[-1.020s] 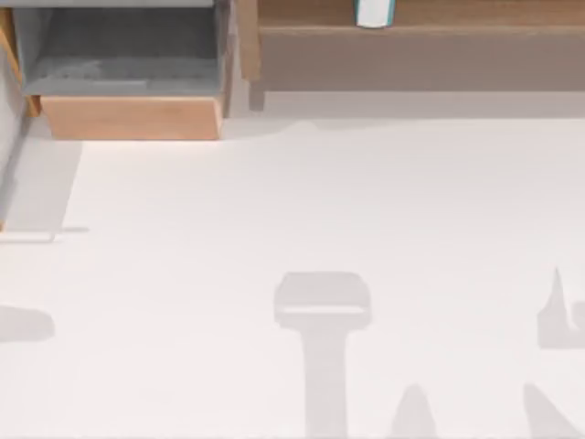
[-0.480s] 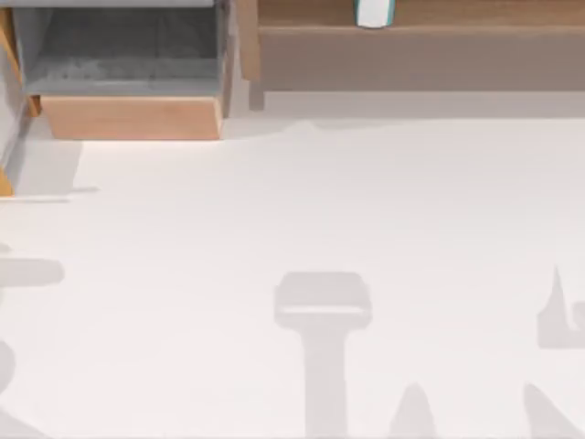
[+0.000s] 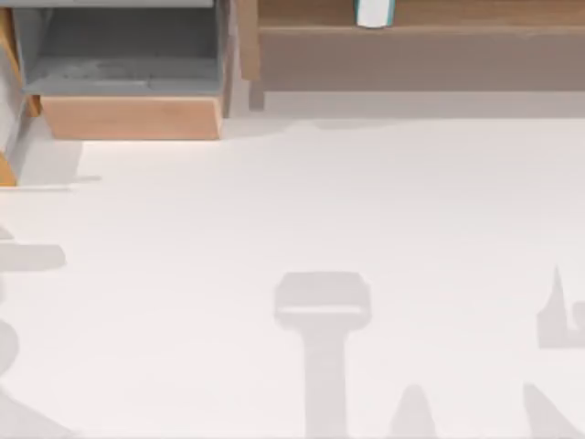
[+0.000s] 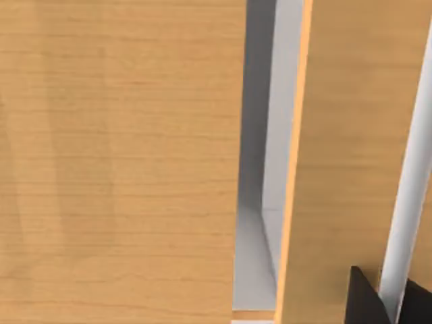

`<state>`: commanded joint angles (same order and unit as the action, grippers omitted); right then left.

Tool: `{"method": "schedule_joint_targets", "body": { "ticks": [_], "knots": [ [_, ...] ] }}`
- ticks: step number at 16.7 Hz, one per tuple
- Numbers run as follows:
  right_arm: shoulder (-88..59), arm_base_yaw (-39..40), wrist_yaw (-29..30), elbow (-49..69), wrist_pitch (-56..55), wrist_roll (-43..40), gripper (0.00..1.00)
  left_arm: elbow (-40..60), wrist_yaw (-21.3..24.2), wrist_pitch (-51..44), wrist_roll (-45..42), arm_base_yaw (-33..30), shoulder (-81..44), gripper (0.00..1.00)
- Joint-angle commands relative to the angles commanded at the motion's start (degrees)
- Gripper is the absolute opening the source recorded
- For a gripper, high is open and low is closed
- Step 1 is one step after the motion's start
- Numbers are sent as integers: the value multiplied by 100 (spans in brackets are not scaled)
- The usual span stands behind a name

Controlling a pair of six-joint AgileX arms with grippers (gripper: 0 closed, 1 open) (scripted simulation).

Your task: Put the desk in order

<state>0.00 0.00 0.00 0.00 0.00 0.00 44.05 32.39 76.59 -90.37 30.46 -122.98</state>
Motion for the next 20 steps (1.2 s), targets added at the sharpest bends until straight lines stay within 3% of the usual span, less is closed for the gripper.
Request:
{"method": "schedule_joint_targets", "body": {
  "ticks": [5,12,20],
  "knots": [
    [0,0,0,0,0,0,100,1067,-348,-550,-2,-370,-438,0],
    [0,0,0,0,0,0,100,1261,-415,-696,34,-427,-538,0],
    [0,0,0,0,0,0,100,2748,-769,-1478,35,-780,-1215,0]
  ]
}}
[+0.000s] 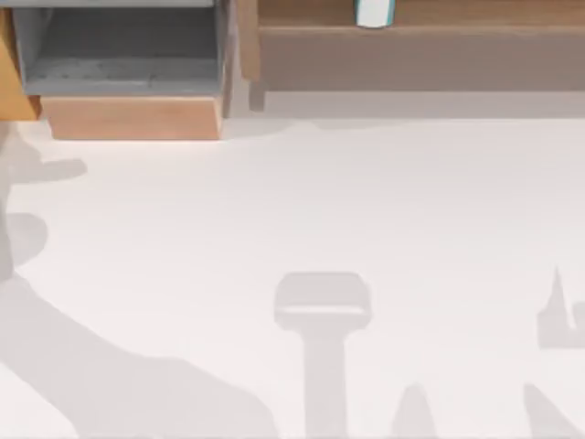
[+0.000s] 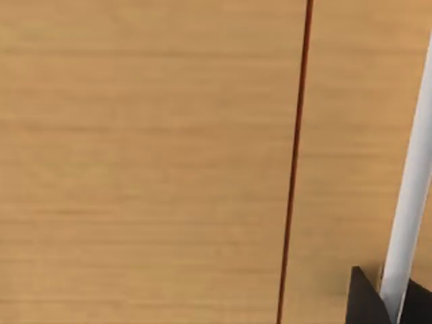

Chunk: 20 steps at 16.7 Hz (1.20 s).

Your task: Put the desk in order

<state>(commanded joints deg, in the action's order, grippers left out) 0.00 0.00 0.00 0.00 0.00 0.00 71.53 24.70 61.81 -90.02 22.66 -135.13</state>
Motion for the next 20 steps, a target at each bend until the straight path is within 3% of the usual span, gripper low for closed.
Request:
{"method": "schedule_joint_targets", "body": {
  "ticks": [4,17,20],
  "knots": [
    [0,0,0,0,0,0,100,32,-11,-22,3,-10,-16,0],
    [0,0,0,0,0,0,100,32,-11,-22,3,-10,-16,98],
    [0,0,0,0,0,0,100,32,-11,-22,3,-10,-16,100]
  ]
}}
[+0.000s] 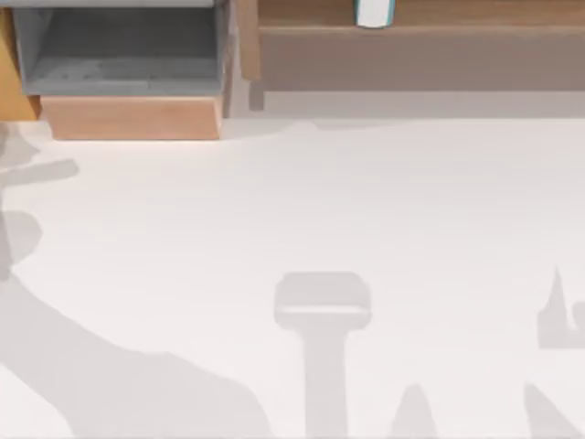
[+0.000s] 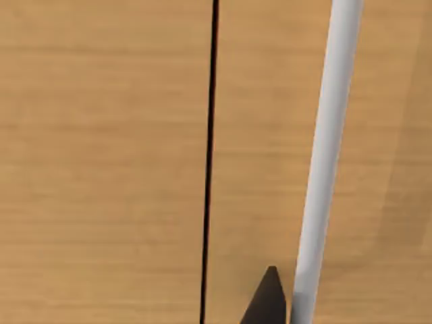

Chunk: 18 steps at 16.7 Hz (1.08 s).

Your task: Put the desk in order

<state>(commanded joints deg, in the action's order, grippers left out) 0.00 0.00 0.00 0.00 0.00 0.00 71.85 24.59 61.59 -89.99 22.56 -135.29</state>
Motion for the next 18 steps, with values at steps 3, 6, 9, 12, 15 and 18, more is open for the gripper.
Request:
{"method": "schedule_joint_targets", "body": {
  "ticks": [3,6,9,12,15,18],
  "knots": [
    [0,0,0,0,0,0,100,0,0,0,0,0,0,100],
    [0,0,0,0,0,0,100,-119,1,-51,24,25,-91,100],
    [0,0,0,0,0,0,100,-283,32,46,14,72,7,100],
    [0,0,0,0,0,0,100,-693,128,265,5,167,193,100],
    [0,0,0,0,0,0,100,-1064,217,465,-1,248,349,100],
    [0,0,0,0,0,0,100,-1156,237,509,-2,266,373,100]
  ]
}}
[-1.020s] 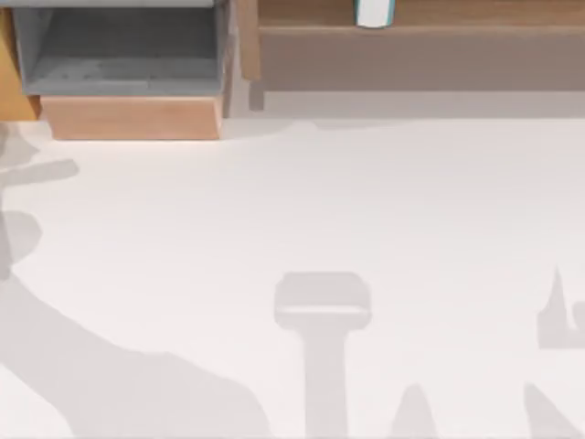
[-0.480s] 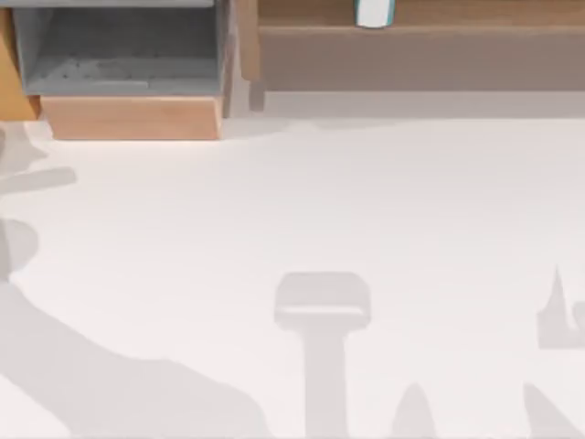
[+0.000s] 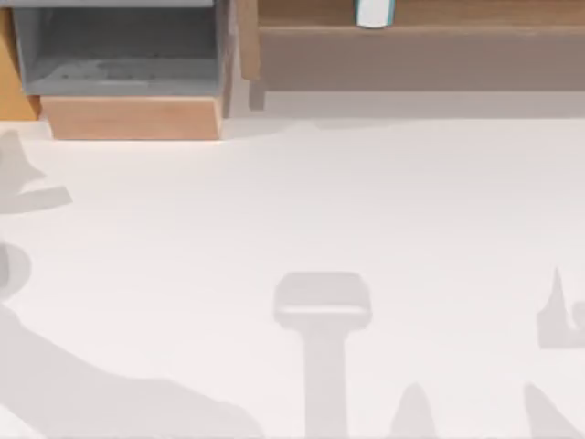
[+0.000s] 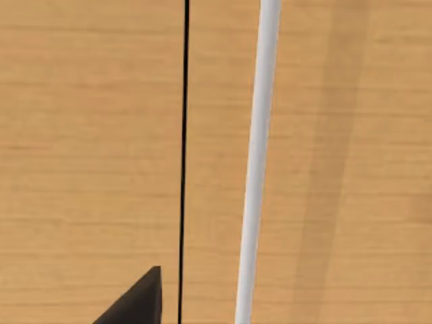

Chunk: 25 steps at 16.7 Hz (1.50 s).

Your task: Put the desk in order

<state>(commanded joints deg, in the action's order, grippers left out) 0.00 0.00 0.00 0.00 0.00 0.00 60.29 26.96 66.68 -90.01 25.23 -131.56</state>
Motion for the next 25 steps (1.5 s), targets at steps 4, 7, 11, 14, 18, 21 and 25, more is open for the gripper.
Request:
{"method": "schedule_joint_targets", "body": {
  "ticks": [4,7,11,14,18,21,25],
  "knots": [
    [0,0,0,0,0,0,100,0,-33,-26,28,-61,-2,100],
    [0,0,0,0,0,0,100,-206,-248,-155,290,-336,205,100],
    [0,0,0,0,0,0,100,-645,-838,-524,1040,-1169,596,100],
    [0,0,0,0,0,0,100,-868,-1447,-880,1838,-2094,855,100],
    [0,0,0,0,0,0,100,-849,-2406,-1402,3118,-3560,1028,100],
    [0,0,0,0,0,0,100,-599,-3186,-1821,4170,-4652,964,100],
    [0,0,0,0,0,0,100,126,-4245,-2351,5587,-5849,680,100]
  ]
}}
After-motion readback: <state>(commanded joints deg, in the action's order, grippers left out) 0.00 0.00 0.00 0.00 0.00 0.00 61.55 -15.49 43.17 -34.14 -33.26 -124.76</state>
